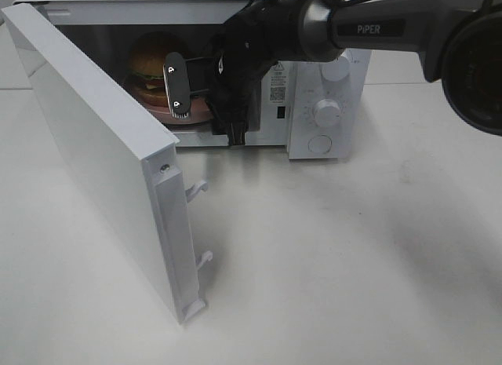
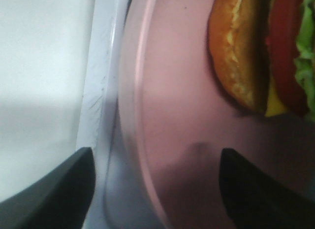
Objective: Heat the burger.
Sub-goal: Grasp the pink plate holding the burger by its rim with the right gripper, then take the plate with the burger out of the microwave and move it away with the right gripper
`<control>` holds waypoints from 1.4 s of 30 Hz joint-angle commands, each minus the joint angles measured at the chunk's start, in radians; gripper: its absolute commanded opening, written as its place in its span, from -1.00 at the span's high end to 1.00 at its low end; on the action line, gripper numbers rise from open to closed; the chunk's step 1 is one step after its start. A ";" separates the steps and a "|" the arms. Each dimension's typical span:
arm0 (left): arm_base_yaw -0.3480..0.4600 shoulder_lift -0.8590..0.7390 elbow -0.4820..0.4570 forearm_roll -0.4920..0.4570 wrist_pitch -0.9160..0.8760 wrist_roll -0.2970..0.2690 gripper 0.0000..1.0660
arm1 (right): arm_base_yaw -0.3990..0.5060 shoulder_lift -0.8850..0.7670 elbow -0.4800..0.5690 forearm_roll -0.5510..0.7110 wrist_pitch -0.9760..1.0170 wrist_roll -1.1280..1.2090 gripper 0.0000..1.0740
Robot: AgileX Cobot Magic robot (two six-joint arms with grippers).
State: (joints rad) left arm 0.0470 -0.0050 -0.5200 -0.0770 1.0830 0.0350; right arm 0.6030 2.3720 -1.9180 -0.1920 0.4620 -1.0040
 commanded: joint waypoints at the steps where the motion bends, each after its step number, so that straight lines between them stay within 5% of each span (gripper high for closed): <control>1: 0.003 -0.015 0.003 0.000 -0.011 -0.005 -0.88 | -0.004 0.010 -0.013 0.009 0.004 0.010 0.07; 4: 0.003 -0.015 0.003 0.000 -0.011 -0.005 -0.88 | -0.004 0.010 -0.013 0.009 0.004 0.007 0.20; 6: 0.003 -0.015 0.003 0.000 -0.011 -0.005 -0.88 | -0.004 0.009 -0.013 0.011 0.014 0.006 0.67; 9: 0.003 -0.015 0.003 0.000 -0.011 -0.005 -0.88 | -0.001 0.009 -0.013 0.013 0.032 0.006 0.96; 27: 0.003 -0.015 0.003 0.000 -0.011 -0.005 -0.88 | 0.022 -0.034 -0.004 0.148 0.174 -0.262 1.00; 42: 0.003 -0.015 0.003 0.000 -0.011 -0.005 -0.88 | 0.022 -0.235 0.281 0.198 -0.003 -0.478 1.00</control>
State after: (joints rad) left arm 0.0470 -0.0050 -0.5200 -0.0770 1.0830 0.0350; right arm 0.6230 2.1900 -1.6700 0.0000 0.5460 -1.4270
